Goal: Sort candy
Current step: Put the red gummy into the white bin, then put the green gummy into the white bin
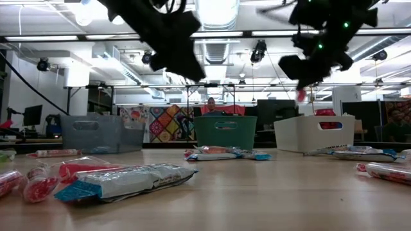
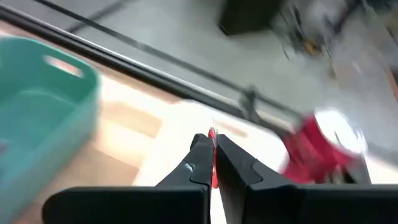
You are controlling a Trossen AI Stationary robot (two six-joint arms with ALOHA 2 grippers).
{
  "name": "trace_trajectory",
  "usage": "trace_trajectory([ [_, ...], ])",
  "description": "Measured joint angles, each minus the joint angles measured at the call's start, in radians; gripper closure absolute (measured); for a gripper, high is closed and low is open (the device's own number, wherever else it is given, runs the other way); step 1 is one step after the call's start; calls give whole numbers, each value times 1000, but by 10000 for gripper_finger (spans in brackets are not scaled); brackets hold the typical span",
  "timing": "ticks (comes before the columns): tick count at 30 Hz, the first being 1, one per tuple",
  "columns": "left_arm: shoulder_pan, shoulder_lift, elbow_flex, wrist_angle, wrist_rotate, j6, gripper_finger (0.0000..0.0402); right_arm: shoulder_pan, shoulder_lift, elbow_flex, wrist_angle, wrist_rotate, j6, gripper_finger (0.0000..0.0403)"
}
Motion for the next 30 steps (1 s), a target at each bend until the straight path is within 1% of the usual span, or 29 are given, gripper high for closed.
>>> trace_trajectory([
  [2,-23,-6,0,-98,31,-70,274,-11,0,-16,-21,-18,54,394],
  [5,-71,-10,0,-212,36,-156,274,-18,0,-26,-18,-55,63,389],
  [7,-110,-10,0,-267,36,-193,274,-20,0,-26,-15,-79,67,378],
  [10,-175,-10,0,-317,36,-217,274,-20,0,-26,-14,-98,85,351],
  [15,-269,-10,0,-333,36,-252,274,-23,0,-26,-10,-98,99,292],
  [18,-319,-10,0,-368,36,-305,274,-22,0,-26,1,-120,101,261],
  [21,-368,-10,0,-466,36,-409,274,-22,0,-8,3,-212,93,238],
  [24,-419,-10,0,-592,36,-518,274,-15,-1,19,55,-323,36,224],
  [28,-476,-10,0,-710,38,-644,274,5,-1,53,167,-459,-48,220],
  [30,-494,-10,0,-760,60,-697,274,20,-1,67,201,-517,-84,222],
])
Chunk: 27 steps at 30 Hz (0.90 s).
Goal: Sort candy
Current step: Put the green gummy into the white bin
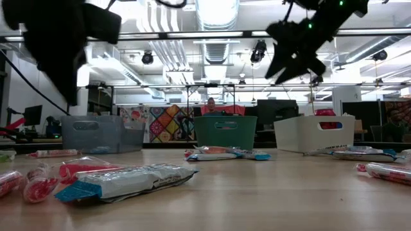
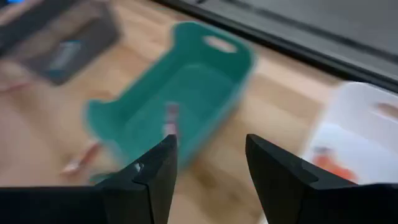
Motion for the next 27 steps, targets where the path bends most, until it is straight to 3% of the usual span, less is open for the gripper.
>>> trace_trajectory([
  [7,-3,0,-17,-84,59,-81,292,36,0,19,6,-26,-53,227],
  [13,-8,-2,-51,-82,218,-81,318,37,9,16,-21,-26,-54,229],
  [18,-11,-16,-113,-97,294,-197,335,37,25,16,-22,-26,-55,229],
  [23,-15,-65,-207,-24,322,-224,357,37,36,16,-22,-25,-77,229],
  [27,-15,-157,-322,172,317,-210,365,37,35,16,-25,-26,-77,229],
])
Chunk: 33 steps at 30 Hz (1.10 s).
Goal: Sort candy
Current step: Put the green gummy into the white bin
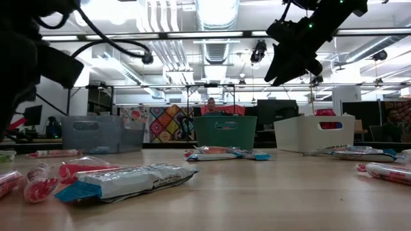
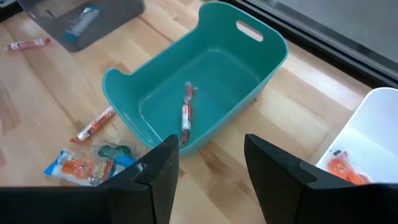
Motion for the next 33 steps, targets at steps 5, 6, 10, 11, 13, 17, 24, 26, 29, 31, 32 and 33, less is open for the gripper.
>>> trace_trajectory([
  [5,1,-155,-150,159,-5,-35,366,0,-1,0,0,0,-3,229],
  [6,1,-183,-172,165,-7,-57,366,0,-1,0,1,0,-3,229],
  [10,1,-266,-218,169,-42,-135,366,0,-1,0,4,0,-2,229],
  [11,1,-279,-221,169,-56,-142,366,0,-1,0,4,0,-1,229],
  [13,1,-297,-221,172,-66,-146,366,0,-2,0,5,0,-1,229],
  [17,1,-299,-209,166,-72,-144,366,0,-2,0,5,0,1,229],
  [24,1,-272,-190,168,-72,-144,366,0,-2,0,5,0,1,229],
  [26,1,-263,-186,167,-72,-144,363,0,-2,-1,5,0,1,229],
  [29,1,-255,-179,167,-71,-146,357,0,-2,-1,5,0,7,229],
  [31,1,-252,-173,165,-70,-151,351,0,-2,0,5,0,7,229],
  [32,1,-252,-168,164,-69,-153,347,0,-2,-1,5,0,7,229],
  [33,1,-252,-163,165,-68,-153,343,0,-2,-1,5,0,7,229],
])
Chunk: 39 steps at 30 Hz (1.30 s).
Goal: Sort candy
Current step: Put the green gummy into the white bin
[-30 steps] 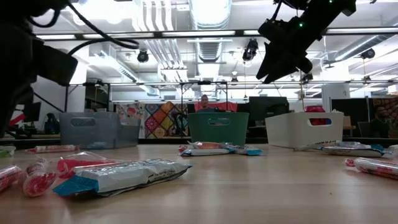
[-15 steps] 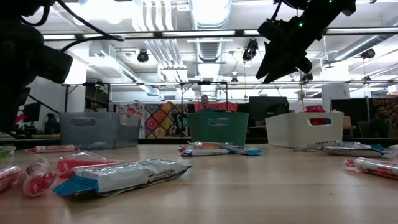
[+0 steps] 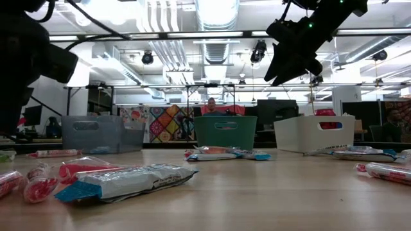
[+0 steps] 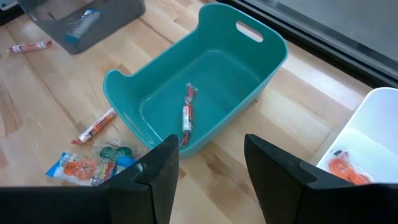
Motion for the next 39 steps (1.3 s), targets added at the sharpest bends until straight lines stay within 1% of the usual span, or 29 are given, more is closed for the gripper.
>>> trace_trajectory([
  [7,0,0,50,-43,1,17,320,0,0,0,0,-3,0,229],
  [11,0,0,88,-167,0,0,314,0,0,2,0,-3,0,229],
  [14,0,0,98,-285,-21,-61,311,0,0,4,2,-3,0,229],
  [17,0,0,89,-338,-40,-88,302,0,0,4,1,-3,0,229],
  [23,0,9,40,-333,-45,-121,264,0,0,5,0,-8,1,229],
  [30,0,75,29,-314,-73,-111,214,0,0,5,0,-28,16,229],
  [34,0,122,29,-301,-73,-102,203,0,0,5,0,-29,18,229],
  [39,0,181,29,-299,-74,-95,205,0,-1,5,0,-29,19,229],
])
